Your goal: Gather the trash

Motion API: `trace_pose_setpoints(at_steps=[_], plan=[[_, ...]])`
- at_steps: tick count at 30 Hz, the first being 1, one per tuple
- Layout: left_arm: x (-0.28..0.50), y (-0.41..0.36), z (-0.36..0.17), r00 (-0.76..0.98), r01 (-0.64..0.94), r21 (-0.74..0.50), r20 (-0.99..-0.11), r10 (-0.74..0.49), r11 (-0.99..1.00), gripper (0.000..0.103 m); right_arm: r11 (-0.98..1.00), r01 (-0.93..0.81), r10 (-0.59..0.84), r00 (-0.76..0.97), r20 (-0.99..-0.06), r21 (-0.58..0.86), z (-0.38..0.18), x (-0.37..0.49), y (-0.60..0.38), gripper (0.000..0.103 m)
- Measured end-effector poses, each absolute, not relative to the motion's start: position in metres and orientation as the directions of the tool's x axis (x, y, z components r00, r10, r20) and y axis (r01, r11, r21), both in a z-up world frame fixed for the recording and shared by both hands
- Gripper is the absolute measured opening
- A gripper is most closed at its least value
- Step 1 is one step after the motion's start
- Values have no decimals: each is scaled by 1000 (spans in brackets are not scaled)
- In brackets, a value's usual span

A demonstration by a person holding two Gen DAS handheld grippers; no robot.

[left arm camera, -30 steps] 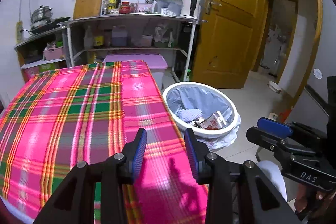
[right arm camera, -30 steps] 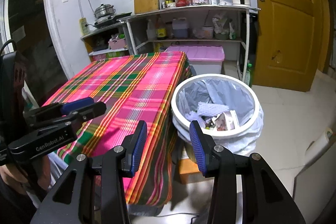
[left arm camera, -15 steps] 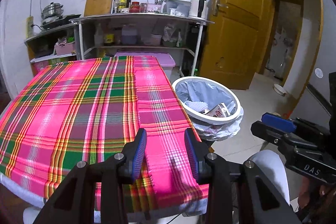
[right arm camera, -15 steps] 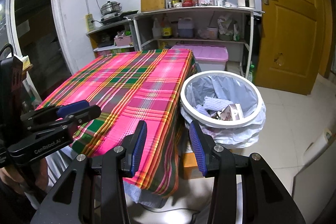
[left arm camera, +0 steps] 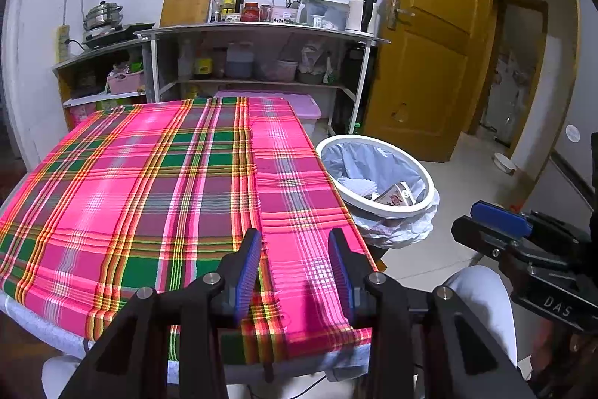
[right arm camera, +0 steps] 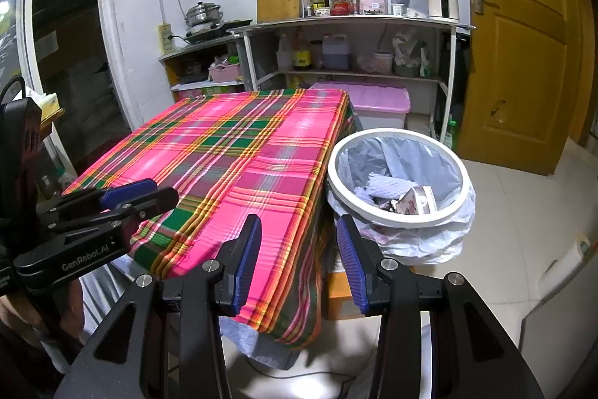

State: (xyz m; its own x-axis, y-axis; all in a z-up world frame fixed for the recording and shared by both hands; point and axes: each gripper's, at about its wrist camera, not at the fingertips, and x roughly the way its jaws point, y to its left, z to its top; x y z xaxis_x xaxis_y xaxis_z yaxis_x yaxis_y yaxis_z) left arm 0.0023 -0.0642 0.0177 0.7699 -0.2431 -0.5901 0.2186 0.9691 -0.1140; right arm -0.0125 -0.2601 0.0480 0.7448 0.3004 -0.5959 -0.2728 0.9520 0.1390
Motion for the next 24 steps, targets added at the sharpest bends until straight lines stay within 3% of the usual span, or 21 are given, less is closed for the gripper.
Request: trace_pose_setpoints(at_steps=[24], plan=[[-4, -62, 23, 779, 205, -108, -584, -229, 973, 37, 951, -279, 300, 742, -599, 131, 47, -13, -259, 44]])
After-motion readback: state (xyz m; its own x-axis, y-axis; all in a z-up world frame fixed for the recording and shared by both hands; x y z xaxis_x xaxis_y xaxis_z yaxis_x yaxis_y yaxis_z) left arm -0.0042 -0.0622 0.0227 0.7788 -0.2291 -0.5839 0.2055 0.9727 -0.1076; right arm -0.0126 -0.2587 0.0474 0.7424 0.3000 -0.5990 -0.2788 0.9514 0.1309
